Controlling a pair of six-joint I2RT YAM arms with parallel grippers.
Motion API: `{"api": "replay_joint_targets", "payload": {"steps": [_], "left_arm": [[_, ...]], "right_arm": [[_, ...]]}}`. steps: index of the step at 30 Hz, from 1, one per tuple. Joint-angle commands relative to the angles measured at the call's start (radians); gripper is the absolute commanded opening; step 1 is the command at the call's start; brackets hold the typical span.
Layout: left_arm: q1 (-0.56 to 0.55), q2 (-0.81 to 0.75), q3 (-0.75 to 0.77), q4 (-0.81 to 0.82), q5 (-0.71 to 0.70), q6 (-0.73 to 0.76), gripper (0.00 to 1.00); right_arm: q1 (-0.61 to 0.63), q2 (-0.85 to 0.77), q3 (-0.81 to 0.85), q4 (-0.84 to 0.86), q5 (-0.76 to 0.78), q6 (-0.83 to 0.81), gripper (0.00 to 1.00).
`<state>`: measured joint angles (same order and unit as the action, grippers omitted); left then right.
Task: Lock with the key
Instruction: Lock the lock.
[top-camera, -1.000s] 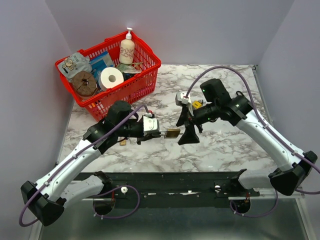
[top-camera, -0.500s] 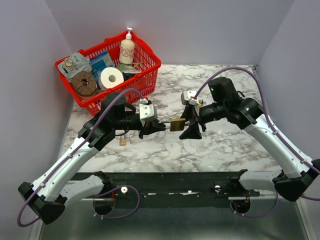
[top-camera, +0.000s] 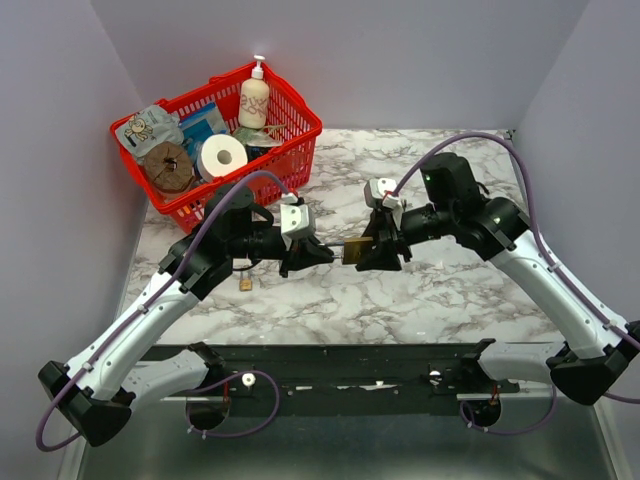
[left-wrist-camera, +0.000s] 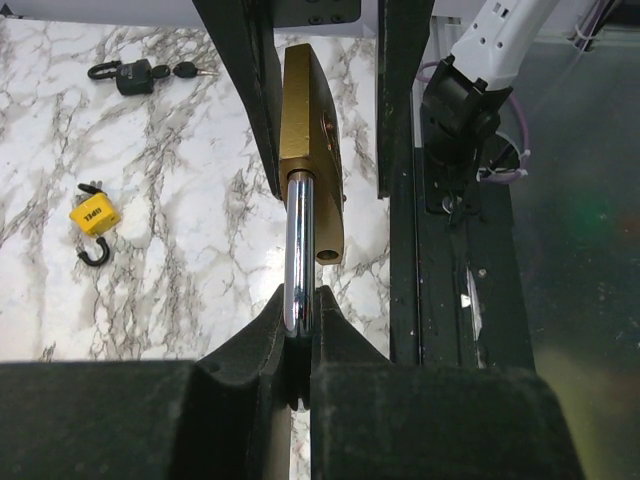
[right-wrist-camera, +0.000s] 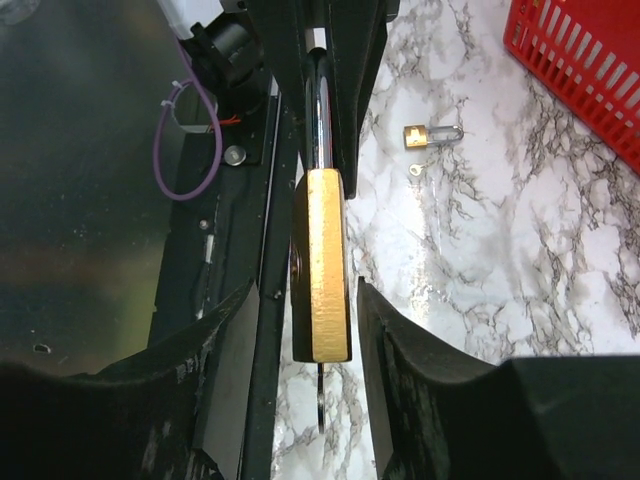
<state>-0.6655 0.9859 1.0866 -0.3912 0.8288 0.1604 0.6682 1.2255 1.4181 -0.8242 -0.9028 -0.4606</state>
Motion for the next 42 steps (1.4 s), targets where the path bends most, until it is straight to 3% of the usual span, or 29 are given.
{"api": "replay_joint_targets", "payload": {"steps": [1, 14, 18, 21, 22, 24, 25, 27, 34, 42], "left_arm": [[-0.006, -0.007, 0.033, 0.124, 0.052, -0.041, 0.00], [-0.006, -0.006, 0.018, 0.167, 0.047, -0.076, 0.00], [-0.006, -0.001, 0.024, 0.160, 0.043, -0.071, 0.00], [-0.006, 0.007, 0.032, 0.140, 0.030, -0.065, 0.00], [-0.006, 0.011, 0.038, 0.124, 0.026, -0.059, 0.08], [-0.006, 0.031, 0.076, 0.028, 0.024, -0.007, 0.25], [-0.005, 0.037, 0.090, -0.006, -0.002, -0.002, 0.40], [0.012, 0.037, 0.105, -0.085, -0.007, 0.019, 0.47], [0.020, -0.038, 0.055, -0.129, -0.033, 0.060, 0.48], [0.021, -0.001, 0.075, -0.164, -0.016, 0.085, 0.47]], "right_arm": [[0.005, 0.017, -0.007, 0.040, -0.031, 0.007, 0.51], [0.005, 0.019, -0.021, 0.028, -0.044, -0.004, 0.46], [0.005, 0.017, -0.016, 0.033, -0.050, -0.003, 0.31], [0.005, 0.017, -0.015, 0.034, -0.062, 0.008, 0.11], [0.005, 0.017, -0.015, 0.036, -0.064, 0.016, 0.01], [0.005, 0.017, -0.010, 0.048, -0.064, 0.046, 0.01], [0.005, 0.017, -0.005, 0.048, -0.061, 0.075, 0.01], [0.004, 0.009, -0.002, 0.056, -0.056, 0.095, 0.01], [0.004, -0.029, -0.042, 0.088, -0.051, 0.106, 0.01], [0.004, -0.032, -0.044, 0.125, -0.053, 0.114, 0.01]]}}
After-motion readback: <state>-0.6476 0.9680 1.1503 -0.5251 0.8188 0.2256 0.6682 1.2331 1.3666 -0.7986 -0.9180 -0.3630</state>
